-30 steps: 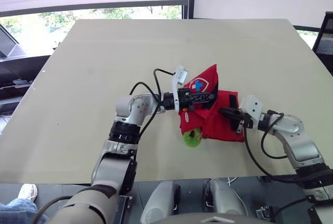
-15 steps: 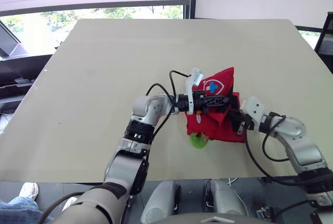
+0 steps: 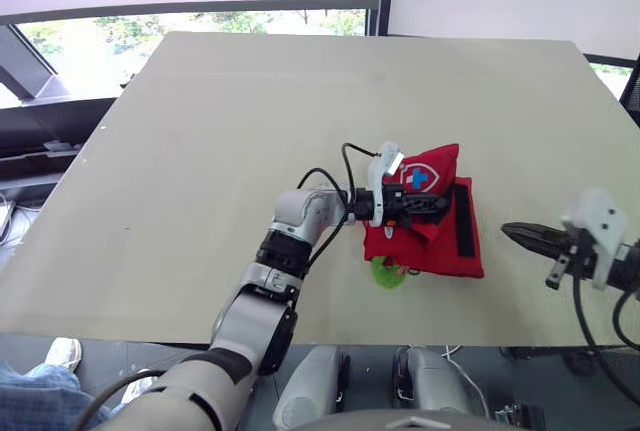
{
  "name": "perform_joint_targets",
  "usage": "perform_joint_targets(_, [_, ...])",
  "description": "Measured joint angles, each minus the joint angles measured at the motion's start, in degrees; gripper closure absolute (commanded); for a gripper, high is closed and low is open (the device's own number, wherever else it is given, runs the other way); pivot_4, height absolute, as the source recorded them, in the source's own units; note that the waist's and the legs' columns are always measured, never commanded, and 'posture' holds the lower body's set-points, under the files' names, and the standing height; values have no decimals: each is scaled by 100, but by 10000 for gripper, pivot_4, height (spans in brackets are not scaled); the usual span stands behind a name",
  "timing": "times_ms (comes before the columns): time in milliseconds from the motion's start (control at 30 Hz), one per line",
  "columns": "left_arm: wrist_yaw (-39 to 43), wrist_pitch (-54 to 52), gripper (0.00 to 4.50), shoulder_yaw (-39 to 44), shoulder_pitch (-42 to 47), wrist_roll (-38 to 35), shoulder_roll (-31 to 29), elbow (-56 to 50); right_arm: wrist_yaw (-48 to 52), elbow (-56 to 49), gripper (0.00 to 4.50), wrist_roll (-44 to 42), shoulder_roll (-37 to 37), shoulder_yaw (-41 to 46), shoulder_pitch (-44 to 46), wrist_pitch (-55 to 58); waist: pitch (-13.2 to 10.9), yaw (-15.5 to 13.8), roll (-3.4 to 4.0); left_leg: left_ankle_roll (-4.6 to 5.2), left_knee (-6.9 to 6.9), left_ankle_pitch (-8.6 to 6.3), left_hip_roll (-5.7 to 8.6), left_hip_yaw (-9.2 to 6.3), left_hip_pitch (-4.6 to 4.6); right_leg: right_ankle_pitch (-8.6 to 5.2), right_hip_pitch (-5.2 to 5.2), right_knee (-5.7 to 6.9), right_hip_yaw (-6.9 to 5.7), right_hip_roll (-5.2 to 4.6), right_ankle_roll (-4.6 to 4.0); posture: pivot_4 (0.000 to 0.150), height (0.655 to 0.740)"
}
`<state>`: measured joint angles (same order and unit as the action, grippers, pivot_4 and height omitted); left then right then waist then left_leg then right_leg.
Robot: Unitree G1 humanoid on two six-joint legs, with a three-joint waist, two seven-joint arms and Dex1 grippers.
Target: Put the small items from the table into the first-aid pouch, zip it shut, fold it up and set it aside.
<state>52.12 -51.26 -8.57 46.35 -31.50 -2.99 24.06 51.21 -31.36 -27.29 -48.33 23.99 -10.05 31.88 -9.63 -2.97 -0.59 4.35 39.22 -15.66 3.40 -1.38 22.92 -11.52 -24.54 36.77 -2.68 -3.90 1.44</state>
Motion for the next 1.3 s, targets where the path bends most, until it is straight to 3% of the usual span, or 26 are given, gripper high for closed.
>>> perform_joint_targets(167, [120,172,45000,-71,100,165,150,251,-184,-327,44272,-129,44,196,-191,169,0,-25,0,1,2,-1,0,-1,1,0,2,0,-3,-2,0,1500,7395])
perform_joint_targets(267, [200,206,35055,-110,168,286,203,400,-317,-461,45000,-246,74,197,-167,208,0,-38,0,2,2,-1,1,-1,0,0,3,0,-4,-2,1,1500,7395])
perform_joint_targets(433, [314,291,10648,-114,220,336,350,485,-448,-483,45000,-331,71,326,-125,262,1,-49,-1,4,3,-2,1,-1,-1,-1,6,-2,-5,-3,1,1500,7395])
perform_joint_targets(533, [396,378,252,-119,260,338,383,478,-446,-476,45000,-340,50,345,-124,259,3,-58,1,6,3,-3,1,-2,-10,-1,15,-2,-7,-4,2,1500,7395])
perform_joint_targets(800, [696,444,252,-233,189,350,311,456,-584,-355,45000,-406,124,249,415,239,6,-51,0,9,5,-5,0,-5,-14,-1,20,-2,-12,-4,2,1500,7395])
perform_joint_targets(1300, [1582,483,252,-810,-207,540,-139,-41,-686,1140,45000,426,719,-1802,2044,-521,8,75,4,9,4,-5,0,-5,-13,-1,17,-3,-13,-3,-1,1500,7395])
